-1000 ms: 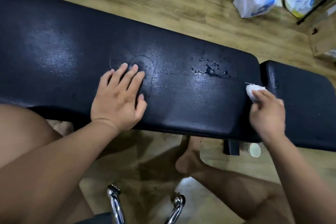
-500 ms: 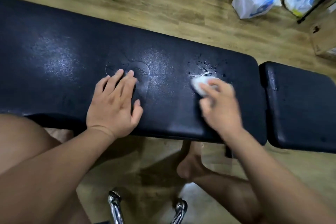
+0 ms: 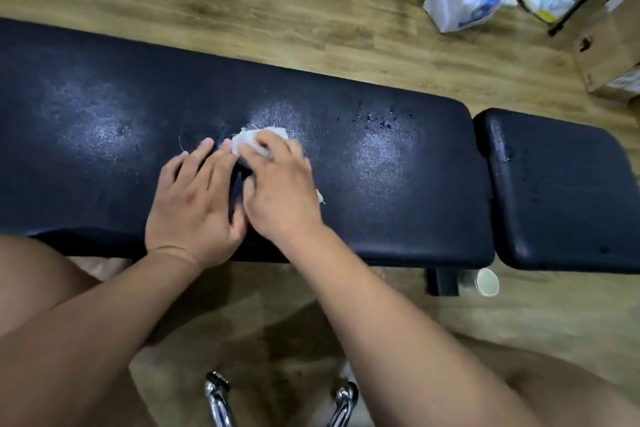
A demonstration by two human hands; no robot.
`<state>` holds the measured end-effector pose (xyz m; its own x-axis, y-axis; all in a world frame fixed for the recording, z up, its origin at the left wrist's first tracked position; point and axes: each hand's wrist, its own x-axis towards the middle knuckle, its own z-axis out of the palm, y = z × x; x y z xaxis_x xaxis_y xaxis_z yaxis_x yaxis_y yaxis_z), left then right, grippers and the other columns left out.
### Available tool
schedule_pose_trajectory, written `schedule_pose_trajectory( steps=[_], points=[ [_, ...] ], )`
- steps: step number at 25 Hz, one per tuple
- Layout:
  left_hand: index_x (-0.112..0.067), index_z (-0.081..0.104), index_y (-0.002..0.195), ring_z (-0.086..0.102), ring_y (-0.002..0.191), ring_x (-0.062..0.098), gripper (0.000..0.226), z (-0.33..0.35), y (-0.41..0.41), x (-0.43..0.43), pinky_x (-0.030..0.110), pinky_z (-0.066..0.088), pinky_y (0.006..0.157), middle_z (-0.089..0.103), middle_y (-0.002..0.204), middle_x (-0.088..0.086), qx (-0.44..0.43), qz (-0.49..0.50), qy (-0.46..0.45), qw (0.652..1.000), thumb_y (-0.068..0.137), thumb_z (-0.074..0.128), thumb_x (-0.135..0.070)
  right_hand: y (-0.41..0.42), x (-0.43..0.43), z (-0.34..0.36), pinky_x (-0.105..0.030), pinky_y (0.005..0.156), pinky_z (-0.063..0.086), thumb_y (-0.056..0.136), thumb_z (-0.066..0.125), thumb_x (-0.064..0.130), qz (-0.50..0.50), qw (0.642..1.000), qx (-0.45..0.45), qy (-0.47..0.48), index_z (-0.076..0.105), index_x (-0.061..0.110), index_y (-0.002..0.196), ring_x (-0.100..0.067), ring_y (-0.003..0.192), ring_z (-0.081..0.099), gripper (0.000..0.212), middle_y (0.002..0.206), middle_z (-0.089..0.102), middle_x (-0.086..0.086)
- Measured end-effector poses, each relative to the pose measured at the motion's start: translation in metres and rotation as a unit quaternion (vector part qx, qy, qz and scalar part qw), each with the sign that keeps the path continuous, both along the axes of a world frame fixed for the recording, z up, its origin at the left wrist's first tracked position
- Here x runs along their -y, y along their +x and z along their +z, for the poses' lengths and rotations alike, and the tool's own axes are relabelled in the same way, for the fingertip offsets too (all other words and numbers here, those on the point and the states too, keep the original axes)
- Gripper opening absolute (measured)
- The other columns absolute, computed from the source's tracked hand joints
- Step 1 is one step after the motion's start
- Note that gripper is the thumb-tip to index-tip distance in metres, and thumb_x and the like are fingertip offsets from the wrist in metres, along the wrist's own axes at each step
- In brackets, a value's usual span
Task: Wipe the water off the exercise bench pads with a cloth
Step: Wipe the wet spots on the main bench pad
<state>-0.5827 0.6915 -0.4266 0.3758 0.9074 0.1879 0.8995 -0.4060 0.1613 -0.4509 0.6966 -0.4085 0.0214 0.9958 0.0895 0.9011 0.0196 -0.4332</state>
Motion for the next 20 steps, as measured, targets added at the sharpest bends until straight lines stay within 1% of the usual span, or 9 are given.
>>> schedule_pose_trajectory(
  steps=[1, 3, 7, 10, 12, 14, 16, 18, 20],
  points=[
    [-0.001, 0.051, 0.133, 0.042, 0.138, 0.033, 0.060, 0.000, 0.001, 0.000, 0.048, 0.029, 0.111, 0.052, 0.144, 0.014, -0.001, 0.000, 0.000, 1.000, 0.086, 0.040, -0.036, 0.013, 0.001, 0.000, -0.041, 0.097, 0.042, 0.077, 0.051, 0.017, 0.039, 0.999, 0.008, 0.007, 0.064, 0.020, 0.121, -0.030, 0.116, 0.045, 0.046, 0.134, 0.054, -0.004],
    [-0.002, 0.052, 0.130, 0.043, 0.137, 0.033, 0.057, 0.000, 0.002, 0.000, 0.048, 0.030, 0.112, 0.052, 0.145, 0.013, -0.001, 0.001, -0.001, 1.000, 0.085, 0.041, -0.035, 0.072, 0.014, -0.007, -0.042, 0.094, 0.045, 0.075, 0.042, 0.020, 0.003, 0.997, 0.062, 0.045, 0.064, 0.021, 0.121, -0.034, 0.110, 0.050, 0.051, 0.133, 0.057, -0.005],
    [-0.003, 0.055, 0.127, 0.044, 0.136, 0.034, 0.055, -0.002, 0.000, 0.001, 0.050, 0.033, 0.110, 0.053, 0.144, 0.013, -0.006, -0.003, 0.005, 1.000, 0.085, 0.041, -0.035, 0.217, 0.048, 0.000, -0.048, 0.095, 0.043, 0.075, 0.033, 0.022, -0.265, 0.951, 0.158, -0.018, 0.059, 0.018, 0.124, -0.043, 0.110, 0.050, 0.055, 0.138, 0.053, -0.005],
    [-0.004, 0.058, 0.126, 0.045, 0.136, 0.034, 0.053, -0.004, -0.001, 0.001, 0.051, 0.033, 0.109, 0.054, 0.143, 0.013, -0.011, -0.010, 0.009, 1.000, 0.085, 0.042, -0.034, 0.172, 0.035, 0.002, -0.051, 0.098, 0.039, 0.073, 0.030, 0.021, -0.370, 0.917, 0.144, -0.032, 0.055, 0.012, 0.127, -0.041, 0.117, 0.045, 0.060, 0.138, 0.052, -0.011],
    [-0.003, 0.059, 0.125, 0.046, 0.135, 0.034, 0.053, -0.003, -0.002, 0.001, 0.050, 0.033, 0.109, 0.055, 0.142, 0.013, -0.008, -0.010, 0.017, 1.000, 0.086, 0.042, -0.034, 0.093, 0.016, 0.003, -0.047, 0.106, 0.032, 0.073, 0.032, 0.018, -0.291, 0.954, 0.078, -0.014, 0.055, 0.010, 0.131, -0.039, 0.124, 0.044, 0.063, 0.138, 0.053, -0.015],
    [-0.002, 0.059, 0.125, 0.046, 0.135, 0.034, 0.053, -0.001, 0.000, 0.001, 0.050, 0.032, 0.109, 0.055, 0.142, 0.014, -0.005, -0.009, 0.021, 1.000, 0.086, 0.041, -0.034, 0.023, 0.004, 0.003, -0.039, 0.110, 0.022, 0.076, 0.034, 0.020, -0.118, 0.992, 0.051, -0.015, 0.053, 0.014, 0.135, -0.032, 0.133, 0.039, 0.062, 0.145, 0.048, -0.009],
    [-0.002, 0.058, 0.125, 0.045, 0.135, 0.034, 0.053, 0.001, 0.002, 0.001, 0.049, 0.031, 0.110, 0.054, 0.143, 0.014, -0.001, -0.006, 0.018, 1.000, 0.087, 0.040, -0.035, 0.017, -0.002, 0.001, -0.036, 0.112, 0.025, 0.079, 0.035, 0.020, 0.033, 0.999, 0.024, -0.020, 0.054, 0.020, 0.134, -0.025, 0.135, 0.037, 0.059, 0.147, 0.046, -0.001],
    [-0.002, 0.059, 0.125, 0.044, 0.136, 0.034, 0.054, 0.000, 0.001, 0.000, 0.050, 0.031, 0.111, 0.053, 0.144, 0.014, -0.010, -0.004, 0.014, 1.000, 0.087, 0.040, -0.036, 0.071, 0.003, -0.004, -0.038, 0.113, 0.032, 0.076, 0.036, 0.014, 0.065, 0.998, 0.006, 0.003, 0.061, 0.019, 0.129, -0.023, 0.134, 0.043, 0.059, 0.143, 0.051, -0.003],
    [-0.002, 0.060, 0.123, 0.045, 0.136, 0.035, 0.053, -0.002, 0.000, 0.000, 0.050, 0.033, 0.110, 0.053, 0.144, 0.014, -0.007, -0.005, 0.015, 1.000, 0.087, 0.041, -0.035, 0.148, 0.019, -0.001, -0.034, 0.114, 0.030, 0.071, 0.036, 0.009, -0.001, 0.999, 0.053, 0.009, 0.060, 0.016, 0.130, -0.024, 0.135, 0.043, 0.064, 0.144, 0.049, -0.007]
  ],
)
